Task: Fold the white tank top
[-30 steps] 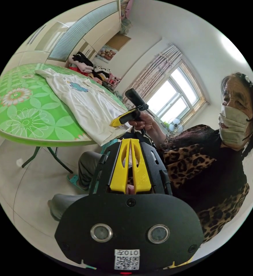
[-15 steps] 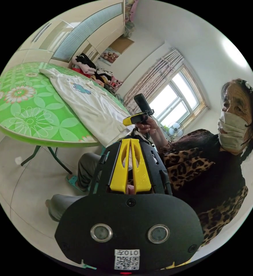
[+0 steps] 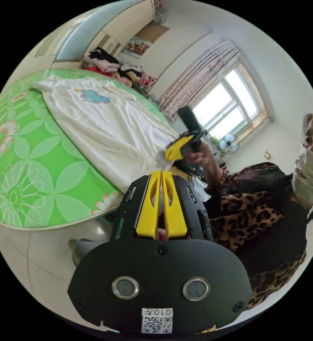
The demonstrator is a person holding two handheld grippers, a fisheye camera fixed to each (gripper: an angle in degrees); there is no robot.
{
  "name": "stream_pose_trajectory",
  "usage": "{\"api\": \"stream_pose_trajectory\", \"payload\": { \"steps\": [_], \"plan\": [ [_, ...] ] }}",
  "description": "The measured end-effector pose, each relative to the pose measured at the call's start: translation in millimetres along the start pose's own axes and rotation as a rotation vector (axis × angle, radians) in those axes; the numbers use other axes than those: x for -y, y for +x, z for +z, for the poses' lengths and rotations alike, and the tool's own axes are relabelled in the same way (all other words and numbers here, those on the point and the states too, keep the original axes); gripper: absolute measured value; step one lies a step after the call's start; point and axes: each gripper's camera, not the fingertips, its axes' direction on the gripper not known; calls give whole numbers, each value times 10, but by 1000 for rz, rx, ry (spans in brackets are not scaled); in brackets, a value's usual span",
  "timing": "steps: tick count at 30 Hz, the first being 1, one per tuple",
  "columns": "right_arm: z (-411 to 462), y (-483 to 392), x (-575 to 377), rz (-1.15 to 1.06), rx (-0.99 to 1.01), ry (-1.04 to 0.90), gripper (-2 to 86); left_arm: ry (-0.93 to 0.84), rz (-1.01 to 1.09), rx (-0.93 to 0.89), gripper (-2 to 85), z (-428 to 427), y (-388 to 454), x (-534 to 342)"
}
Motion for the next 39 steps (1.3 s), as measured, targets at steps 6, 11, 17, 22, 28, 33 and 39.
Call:
{"api": "stream_pose_trajectory", "payload": {
  "steps": [6,11,17,22,28,33,39],
  "plan": [
    [-427,212,762,87,-198,92,70,58,-44,-118,-2,-22,-224,18],
    [-326,600,1364,179,-245,120,65,76,-59,-162,-1,-36,-339,70],
    [-219,701,1529,176,-332,115,61,80,-67,-204,-2,-38,-460,179],
    [-218,754,1531,140,-265,106,62,83,-67,-236,-2,-25,-546,284],
    [-280,798,1508,141,-264,68,42,89,-64,-247,-2,-3,-595,429],
    [-508,898,1344,159,-204,153,35,90,-62,-241,-2,28,-602,584],
    [-550,1013,1278,193,-153,105,36,82,-93,-253,-1,94,-629,797]
  ]
}}
